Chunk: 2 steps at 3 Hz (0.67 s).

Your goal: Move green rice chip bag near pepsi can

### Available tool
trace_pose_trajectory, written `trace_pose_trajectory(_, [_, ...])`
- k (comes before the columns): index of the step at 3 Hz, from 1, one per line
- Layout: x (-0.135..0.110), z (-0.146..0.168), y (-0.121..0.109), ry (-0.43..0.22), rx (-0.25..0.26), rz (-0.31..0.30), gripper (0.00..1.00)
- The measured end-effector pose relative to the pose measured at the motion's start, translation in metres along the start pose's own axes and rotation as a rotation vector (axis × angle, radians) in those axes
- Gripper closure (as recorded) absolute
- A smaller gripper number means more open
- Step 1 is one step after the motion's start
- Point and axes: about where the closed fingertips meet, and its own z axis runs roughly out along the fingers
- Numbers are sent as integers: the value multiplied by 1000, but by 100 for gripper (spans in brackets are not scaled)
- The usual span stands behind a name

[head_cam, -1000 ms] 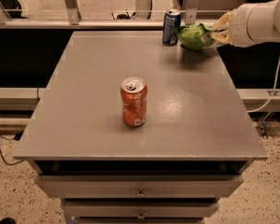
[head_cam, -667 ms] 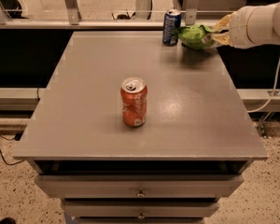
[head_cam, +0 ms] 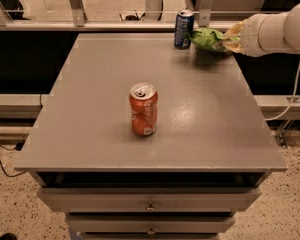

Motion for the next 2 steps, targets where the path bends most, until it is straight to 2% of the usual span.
trace_pose_trajectory(1, [-7,10,9,-36,-25,-6,84])
trace_pose_trajectory(2, [-15,19,18,-74,-57,-13,61])
